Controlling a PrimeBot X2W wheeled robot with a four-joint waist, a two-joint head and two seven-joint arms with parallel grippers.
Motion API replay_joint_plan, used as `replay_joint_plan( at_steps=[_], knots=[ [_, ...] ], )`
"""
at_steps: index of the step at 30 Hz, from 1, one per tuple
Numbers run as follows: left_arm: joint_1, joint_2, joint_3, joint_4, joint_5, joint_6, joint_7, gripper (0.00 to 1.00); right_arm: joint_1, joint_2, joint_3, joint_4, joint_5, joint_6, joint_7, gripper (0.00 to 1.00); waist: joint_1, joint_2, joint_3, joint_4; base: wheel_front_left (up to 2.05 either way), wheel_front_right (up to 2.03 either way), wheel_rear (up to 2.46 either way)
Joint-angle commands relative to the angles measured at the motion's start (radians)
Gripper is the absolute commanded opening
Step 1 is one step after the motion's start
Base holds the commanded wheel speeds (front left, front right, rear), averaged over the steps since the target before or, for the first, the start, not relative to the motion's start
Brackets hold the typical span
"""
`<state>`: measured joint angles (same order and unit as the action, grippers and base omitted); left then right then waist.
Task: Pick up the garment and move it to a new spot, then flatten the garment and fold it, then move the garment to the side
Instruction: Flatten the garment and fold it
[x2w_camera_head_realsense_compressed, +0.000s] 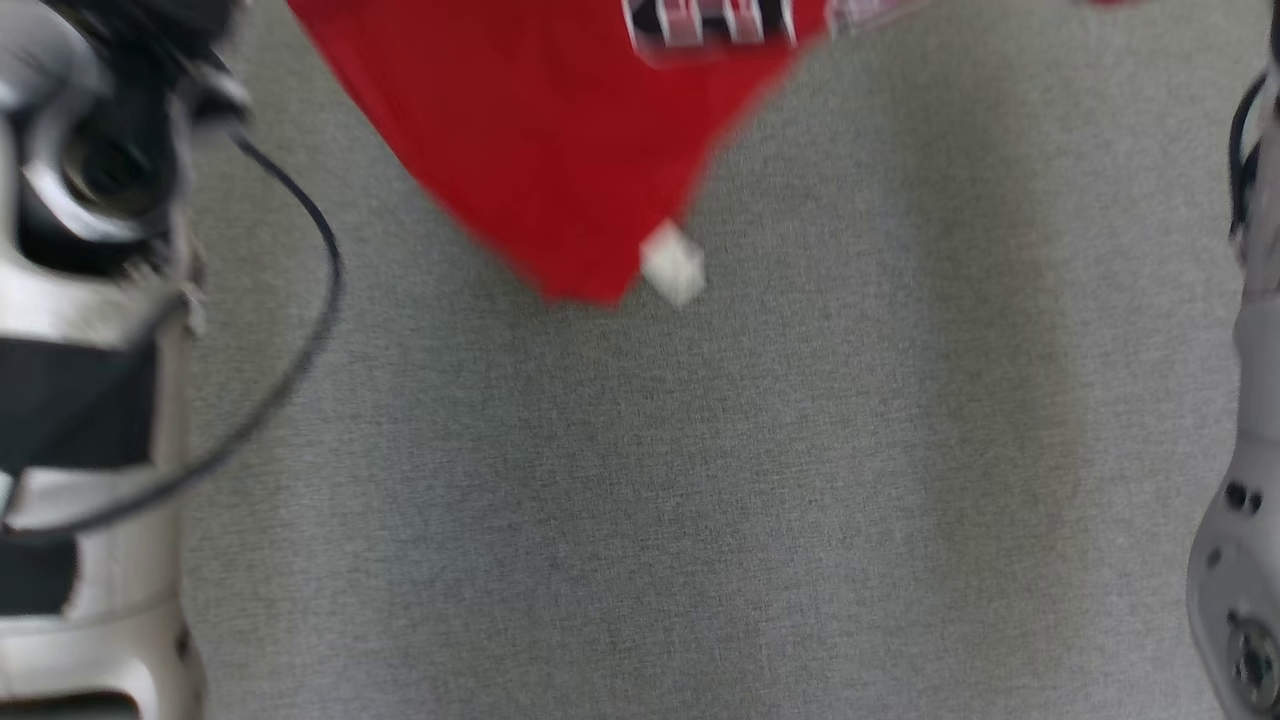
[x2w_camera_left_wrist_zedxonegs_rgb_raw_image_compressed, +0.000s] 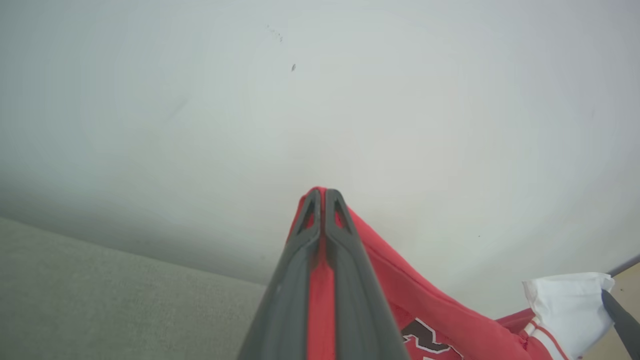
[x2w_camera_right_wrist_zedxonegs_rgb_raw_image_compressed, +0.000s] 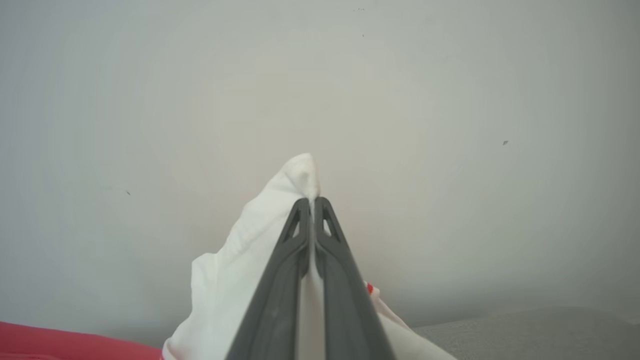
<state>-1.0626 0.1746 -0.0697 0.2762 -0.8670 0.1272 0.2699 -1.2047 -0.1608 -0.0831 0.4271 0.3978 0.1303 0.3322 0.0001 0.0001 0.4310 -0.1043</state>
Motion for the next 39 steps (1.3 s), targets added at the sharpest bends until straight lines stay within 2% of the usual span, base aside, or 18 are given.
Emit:
replay_joint_plan(
  at_steps=[1, 8, 13, 18, 19, 24, 28, 29, 33, 39],
  knots=[
    [-0.030, 0.007, 0.006, 0.007, 0.008, 0.001, -0.012, 0.00, -0.035, 0.007, 0.010, 0.001, -0.002, 0.001, -0.023, 0.00, -0.0001, -0.0001, 0.087, -0.035, 0.00, 0.00, 0.00],
    [-0.246, 0.047, 0.032, 0.041, 0.037, -0.025, -0.077, 0.00, -0.263, 0.020, -0.038, 0.083, -0.014, 0.001, -0.155, 0.00, -0.0001, -0.0001, 0.223, -0.045, 0.00, 0.00, 0.00],
    [-0.262, 0.036, 0.023, 0.073, 0.021, -0.077, -0.104, 0.00, -0.270, 0.022, -0.031, 0.145, -0.019, 0.001, -0.169, 0.00, -0.0001, -0.0001, 0.246, -0.026, 0.00, 0.00, 0.00],
    [-0.134, 0.021, -0.011, 0.082, 0.002, -0.134, -0.097, 0.00, -0.138, -0.005, 0.049, 0.171, 0.012, 0.001, -0.126, 0.00, -0.0001, -0.0001, 0.232, -0.004, 0.00, 0.00, 0.00],
    [-0.057, 0.023, -0.028, 0.067, 0.009, -0.150, -0.095, 0.00, -0.072, -0.027, 0.082, 0.166, 0.026, 0.001, -0.110, 0.00, -0.0001, -0.0001, 0.219, 0.005, 0.00, 0.00, 0.00],
    [0.171, 0.001, -0.041, 0.007, -0.036, -0.171, -0.087, 0.00, 0.097, -0.096, 0.140, 0.118, 0.049, 0.001, -0.106, 0.00, -0.0001, -0.0001, 0.161, 0.028, 0.00, 0.00, 0.00],
    [0.373, -0.022, -0.053, -0.043, -0.056, -0.176, -0.097, 0.00, 0.244, -0.148, 0.153, 0.058, 0.067, 0.001, -0.086, 0.00, -0.0001, -0.0001, 0.095, 0.049, 0.00, 0.00, 0.00],
    [0.373, -0.022, -0.053, -0.043, -0.056, -0.176, -0.097, 0.00, 0.244, -0.148, 0.153, 0.058, 0.067, 0.001, -0.086, 0.00, -0.0001, -0.0001, 0.095, 0.049, 0.00, 0.00, 0.00],
    [0.538, -0.064, -0.059, -0.089, -0.093, -0.171, -0.127, 0.00, 0.387, -0.177, 0.144, -0.018, 0.069, 0.001, -0.073, 0.00, -0.0001, -0.0001, 0.023, 0.065, 0.00, 0.00, 0.00],
    [0.723, -0.092, -0.087, -0.154, -0.101, -0.160, -0.165, 0.00, 0.574, -0.180, 0.113, -0.111, 0.021, 0.001, -0.047, 0.00, -0.0001, -0.0001, -0.081, 0.080, 0.00, 0.00, 0.00]
  ],
)
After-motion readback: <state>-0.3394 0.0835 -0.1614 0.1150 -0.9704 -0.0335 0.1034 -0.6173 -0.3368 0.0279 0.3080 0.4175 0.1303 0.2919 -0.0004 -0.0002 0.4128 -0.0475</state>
